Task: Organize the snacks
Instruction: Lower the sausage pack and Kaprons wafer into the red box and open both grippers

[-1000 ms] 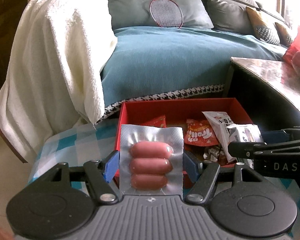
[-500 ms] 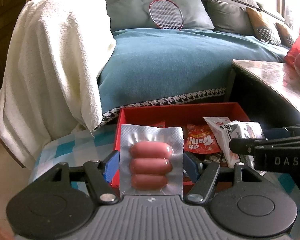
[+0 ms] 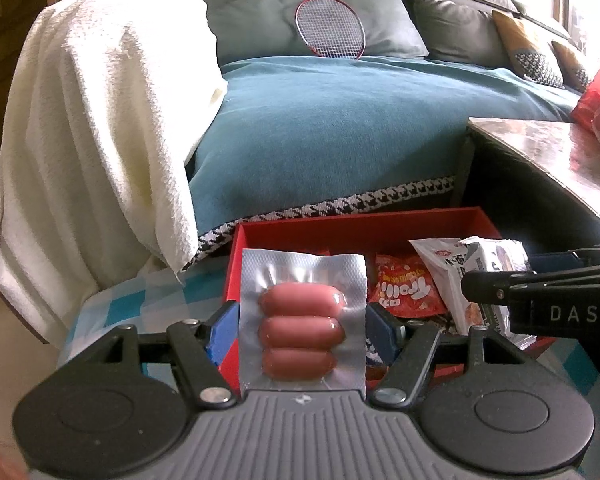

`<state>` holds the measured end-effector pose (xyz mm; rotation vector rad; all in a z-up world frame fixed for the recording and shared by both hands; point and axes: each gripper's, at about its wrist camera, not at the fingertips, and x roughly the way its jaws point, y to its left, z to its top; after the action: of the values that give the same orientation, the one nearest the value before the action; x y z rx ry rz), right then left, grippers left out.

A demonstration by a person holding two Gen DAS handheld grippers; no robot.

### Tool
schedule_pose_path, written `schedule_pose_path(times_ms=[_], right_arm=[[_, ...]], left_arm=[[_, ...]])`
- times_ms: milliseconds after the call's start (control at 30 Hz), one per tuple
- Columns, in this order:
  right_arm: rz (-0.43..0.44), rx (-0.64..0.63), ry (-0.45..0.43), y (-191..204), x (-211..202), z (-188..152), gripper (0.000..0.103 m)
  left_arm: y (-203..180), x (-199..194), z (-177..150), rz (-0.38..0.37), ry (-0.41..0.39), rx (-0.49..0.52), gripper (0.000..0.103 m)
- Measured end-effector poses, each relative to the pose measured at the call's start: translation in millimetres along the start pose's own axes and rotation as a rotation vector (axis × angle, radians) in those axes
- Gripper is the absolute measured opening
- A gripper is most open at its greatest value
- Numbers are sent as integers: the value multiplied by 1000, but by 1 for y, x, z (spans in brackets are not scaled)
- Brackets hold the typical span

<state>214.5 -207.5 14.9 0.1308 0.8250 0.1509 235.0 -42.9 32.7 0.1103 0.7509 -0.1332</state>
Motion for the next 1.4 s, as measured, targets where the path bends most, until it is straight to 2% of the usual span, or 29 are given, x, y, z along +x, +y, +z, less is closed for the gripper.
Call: schedule_pose_path(times_ms=[1400], right_arm=[[-49, 37, 82, -32, 55, 10, 66]], left_arm=[[-18, 58, 13, 17, 60, 55, 61]])
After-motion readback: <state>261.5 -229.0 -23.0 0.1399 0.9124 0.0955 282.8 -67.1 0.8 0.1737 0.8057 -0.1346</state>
